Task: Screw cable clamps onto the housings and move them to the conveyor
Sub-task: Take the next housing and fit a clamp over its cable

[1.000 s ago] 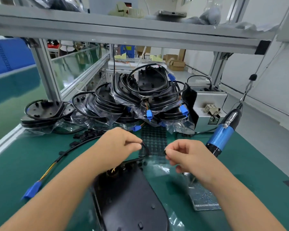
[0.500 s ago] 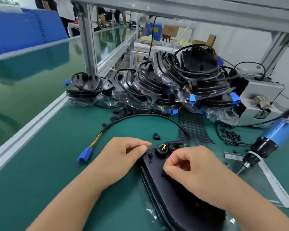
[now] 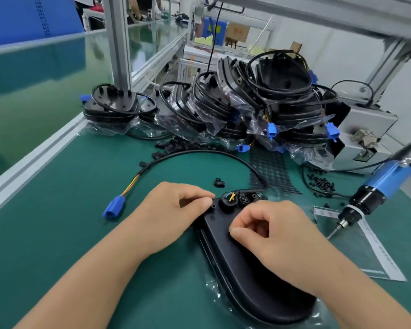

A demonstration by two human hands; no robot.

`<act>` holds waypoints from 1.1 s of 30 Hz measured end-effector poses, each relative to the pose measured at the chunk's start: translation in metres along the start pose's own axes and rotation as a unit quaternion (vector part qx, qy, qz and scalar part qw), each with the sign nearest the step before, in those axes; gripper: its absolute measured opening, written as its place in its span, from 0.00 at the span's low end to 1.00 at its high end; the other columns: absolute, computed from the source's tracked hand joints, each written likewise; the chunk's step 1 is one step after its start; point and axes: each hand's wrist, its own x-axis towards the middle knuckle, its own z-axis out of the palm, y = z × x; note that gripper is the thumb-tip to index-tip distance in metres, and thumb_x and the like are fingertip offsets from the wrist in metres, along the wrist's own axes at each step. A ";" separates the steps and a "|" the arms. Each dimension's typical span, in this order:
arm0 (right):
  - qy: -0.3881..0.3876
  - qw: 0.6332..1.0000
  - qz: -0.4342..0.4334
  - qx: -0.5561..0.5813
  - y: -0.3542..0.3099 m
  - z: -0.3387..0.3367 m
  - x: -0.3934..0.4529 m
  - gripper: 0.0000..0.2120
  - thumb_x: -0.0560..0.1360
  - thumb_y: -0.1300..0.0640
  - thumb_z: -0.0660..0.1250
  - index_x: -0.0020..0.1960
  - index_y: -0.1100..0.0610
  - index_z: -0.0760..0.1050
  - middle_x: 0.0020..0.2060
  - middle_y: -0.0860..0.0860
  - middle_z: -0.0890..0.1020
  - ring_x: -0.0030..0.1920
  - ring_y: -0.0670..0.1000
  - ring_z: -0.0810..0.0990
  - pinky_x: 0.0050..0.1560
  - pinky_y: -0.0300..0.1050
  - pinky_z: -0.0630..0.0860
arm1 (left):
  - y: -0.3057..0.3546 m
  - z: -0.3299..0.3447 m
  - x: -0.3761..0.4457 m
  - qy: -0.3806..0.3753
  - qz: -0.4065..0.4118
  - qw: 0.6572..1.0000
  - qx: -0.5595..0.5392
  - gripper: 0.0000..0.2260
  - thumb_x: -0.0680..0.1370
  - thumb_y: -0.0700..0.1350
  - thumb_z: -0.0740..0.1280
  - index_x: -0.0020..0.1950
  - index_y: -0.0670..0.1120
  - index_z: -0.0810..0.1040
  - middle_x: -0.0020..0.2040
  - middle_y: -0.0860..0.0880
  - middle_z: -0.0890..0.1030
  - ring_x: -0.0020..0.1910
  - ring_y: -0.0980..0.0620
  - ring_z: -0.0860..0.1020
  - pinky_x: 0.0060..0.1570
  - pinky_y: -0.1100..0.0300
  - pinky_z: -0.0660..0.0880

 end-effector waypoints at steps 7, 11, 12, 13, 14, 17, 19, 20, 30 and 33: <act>0.000 1.000 -0.005 0.011 0.001 0.001 -0.002 0.05 0.72 0.50 0.70 0.37 0.45 0.79 0.36 0.37 0.79 0.37 0.41 0.76 0.37 0.34 0.69 | 0.002 0.000 -0.001 0.001 -0.005 1.000 -0.009 0.08 0.77 0.51 0.67 0.52 0.59 0.84 0.46 0.67 0.83 0.48 0.70 0.78 0.53 0.69 0.72; 0.005 1.000 -0.001 0.006 0.001 0.003 -0.002 0.04 0.72 0.49 0.70 0.39 0.44 0.79 0.37 0.36 0.79 0.38 0.41 0.76 0.39 0.36 0.69 | 0.003 0.001 -0.002 0.004 -0.006 1.000 -0.012 0.08 0.77 0.50 0.67 0.52 0.59 0.84 0.45 0.67 0.83 0.48 0.70 0.78 0.53 0.70 0.71; 0.007 1.000 -0.001 -0.003 0.001 0.003 -0.002 0.03 0.72 0.48 0.69 0.39 0.44 0.78 0.37 0.36 0.78 0.38 0.41 0.75 0.39 0.36 0.68 | 0.003 0.001 -0.002 0.005 -0.006 1.000 -0.012 0.08 0.77 0.50 0.67 0.52 0.59 0.84 0.45 0.67 0.83 0.48 0.71 0.78 0.52 0.71 0.71; 0.008 1.000 -0.003 -0.011 0.000 0.004 -0.002 0.04 0.72 0.48 0.69 0.39 0.44 0.78 0.37 0.36 0.78 0.38 0.40 0.75 0.39 0.36 0.68 | 0.003 0.000 -0.001 0.006 -0.006 1.000 -0.012 0.08 0.77 0.50 0.67 0.52 0.59 0.84 0.45 0.67 0.83 0.48 0.70 0.78 0.52 0.71 0.71; 0.009 1.000 -0.004 -0.018 0.000 0.004 -0.002 0.04 0.72 0.48 0.69 0.39 0.44 0.78 0.36 0.37 0.78 0.39 0.40 0.74 0.39 0.36 0.68 | 0.003 0.000 -0.001 0.006 -0.005 1.000 -0.013 0.08 0.77 0.50 0.67 0.52 0.59 0.84 0.45 0.67 0.83 0.48 0.70 0.79 0.52 0.71 0.71; 0.017 0.999 -0.003 -0.030 -0.001 0.005 -0.003 0.04 0.72 0.47 0.69 0.39 0.43 0.78 0.37 0.36 0.77 0.40 0.39 0.74 0.39 0.35 0.68 | 0.002 0.001 -0.002 0.007 -0.002 1.000 -0.012 0.08 0.77 0.50 0.67 0.52 0.59 0.84 0.45 0.68 0.82 0.47 0.71 0.78 0.49 0.76 0.70; 0.028 0.999 -0.005 -0.035 -0.002 0.006 -0.004 0.03 0.72 0.47 0.69 0.39 0.43 0.77 0.40 0.34 0.77 0.40 0.39 0.74 0.38 0.34 0.68 | 0.002 0.001 -0.002 0.008 0.002 1.000 -0.008 0.08 0.78 0.50 0.67 0.52 0.59 0.83 0.45 0.69 0.82 0.47 0.72 0.78 0.46 0.78 0.70; 0.032 0.999 -0.007 -0.039 -0.002 0.007 -0.005 0.03 0.71 0.47 0.69 0.39 0.44 0.77 0.41 0.33 0.76 0.41 0.39 0.74 0.38 0.34 0.68 | 0.001 0.001 -0.002 0.009 0.004 1.000 -0.007 0.08 0.78 0.50 0.67 0.52 0.59 0.83 0.45 0.69 0.82 0.48 0.72 0.78 0.46 0.80 0.69; 0.000 0.998 -0.016 -0.069 -0.003 0.004 0.002 0.06 0.72 0.46 0.68 0.42 0.44 0.72 0.42 0.29 0.75 0.40 0.36 0.74 0.38 0.34 0.68 | 0.003 0.001 -0.003 0.013 0.020 1.000 0.003 0.08 0.78 0.49 0.67 0.53 0.58 0.83 0.46 0.70 0.81 0.49 0.73 0.77 0.46 0.82 0.68; -0.017 0.999 0.004 -0.043 -0.001 0.001 0.008 0.11 0.70 0.45 0.71 0.43 0.43 0.68 0.41 0.29 0.75 0.39 0.36 0.74 0.38 0.34 0.68 | 0.003 0.001 -0.004 0.014 0.019 1.000 0.006 0.08 0.78 0.49 0.67 0.53 0.58 0.83 0.46 0.70 0.82 0.49 0.74 0.76 0.46 0.82 0.67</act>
